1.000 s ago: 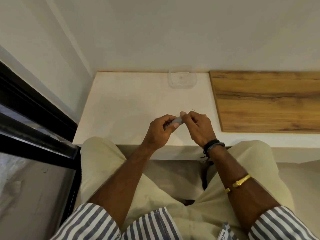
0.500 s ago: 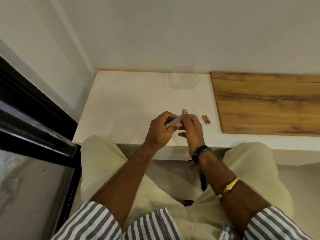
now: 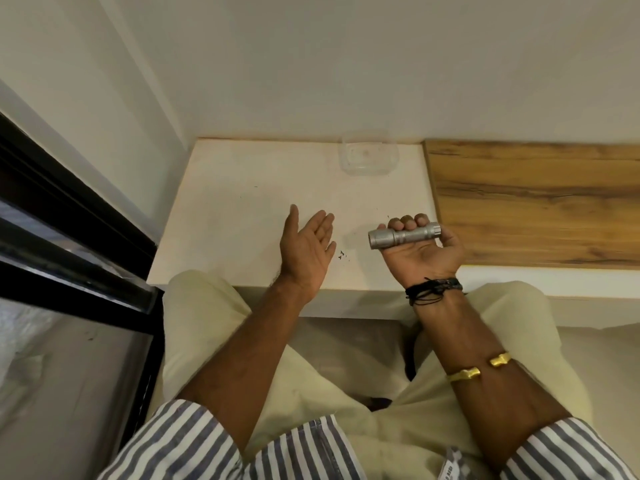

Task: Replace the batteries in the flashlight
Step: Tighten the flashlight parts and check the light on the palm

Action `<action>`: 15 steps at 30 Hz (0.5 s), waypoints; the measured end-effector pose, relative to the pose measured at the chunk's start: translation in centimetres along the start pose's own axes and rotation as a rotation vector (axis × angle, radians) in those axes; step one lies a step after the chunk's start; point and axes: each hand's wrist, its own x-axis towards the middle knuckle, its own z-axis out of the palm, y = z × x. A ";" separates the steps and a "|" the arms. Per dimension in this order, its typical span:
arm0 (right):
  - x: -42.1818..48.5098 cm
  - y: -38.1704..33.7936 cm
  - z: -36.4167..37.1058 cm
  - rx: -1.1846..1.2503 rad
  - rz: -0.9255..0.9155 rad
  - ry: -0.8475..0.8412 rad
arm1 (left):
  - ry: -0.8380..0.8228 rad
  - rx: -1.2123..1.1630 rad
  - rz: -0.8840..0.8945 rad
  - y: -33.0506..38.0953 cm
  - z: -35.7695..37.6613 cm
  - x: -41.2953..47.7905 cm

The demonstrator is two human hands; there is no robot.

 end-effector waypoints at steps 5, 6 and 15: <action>-0.2 0.2 0.7 0.011 0.001 -0.030 | 0.012 -0.027 0.027 0.3 -0.2 0.0; -0.2 0.2 0.6 0.009 0.010 -0.043 | 0.009 -0.031 0.024 0.4 -0.2 0.0; -0.2 0.3 0.4 -0.002 0.032 -0.086 | 0.009 -0.019 0.032 0.7 -0.3 -0.1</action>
